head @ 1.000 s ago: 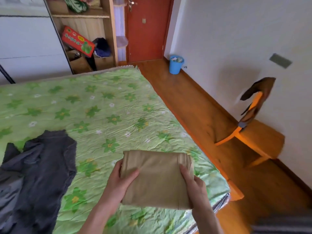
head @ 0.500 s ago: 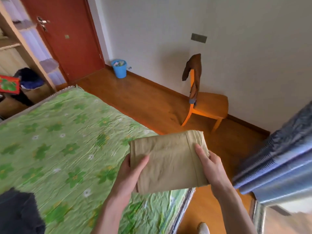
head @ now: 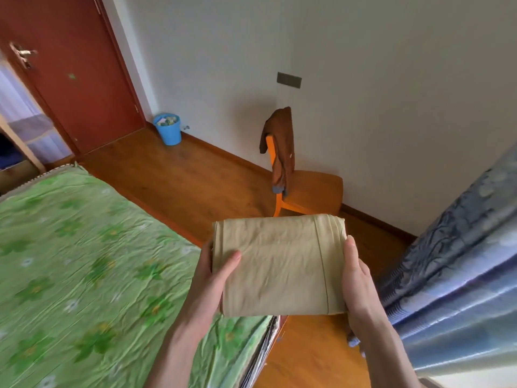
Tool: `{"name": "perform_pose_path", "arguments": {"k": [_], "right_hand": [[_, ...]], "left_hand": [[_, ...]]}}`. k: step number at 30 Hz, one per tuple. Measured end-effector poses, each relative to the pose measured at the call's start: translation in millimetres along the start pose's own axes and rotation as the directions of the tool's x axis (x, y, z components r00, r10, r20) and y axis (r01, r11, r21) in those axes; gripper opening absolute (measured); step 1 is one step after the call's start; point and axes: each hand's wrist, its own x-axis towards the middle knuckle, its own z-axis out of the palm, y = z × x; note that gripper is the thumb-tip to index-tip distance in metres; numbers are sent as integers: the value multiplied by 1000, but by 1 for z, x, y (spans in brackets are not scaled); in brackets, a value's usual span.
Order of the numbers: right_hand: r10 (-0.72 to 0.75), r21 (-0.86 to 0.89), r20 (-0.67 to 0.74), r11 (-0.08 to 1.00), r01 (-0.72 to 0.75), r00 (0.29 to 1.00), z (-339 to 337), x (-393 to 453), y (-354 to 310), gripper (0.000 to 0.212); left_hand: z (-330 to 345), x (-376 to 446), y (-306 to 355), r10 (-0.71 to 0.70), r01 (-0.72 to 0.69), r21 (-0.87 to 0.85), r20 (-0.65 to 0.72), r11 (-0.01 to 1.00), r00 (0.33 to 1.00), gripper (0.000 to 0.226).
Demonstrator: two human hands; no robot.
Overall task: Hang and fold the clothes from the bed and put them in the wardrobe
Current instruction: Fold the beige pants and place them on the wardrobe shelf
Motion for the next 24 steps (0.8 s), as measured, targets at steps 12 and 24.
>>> {"name": "perform_pose_path", "arguments": {"k": [12, 24], "right_hand": [[40, -32, 41, 999, -39, 998, -44, 139, -40, 72], [20, -73, 165, 997, -8, 986, 21, 339, -147, 89]], "left_hand": [[98, 103, 3, 16, -15, 99, -16, 995, 1000, 47], [137, 309, 60, 26, -30, -16, -212, 999, 977, 65]]}}
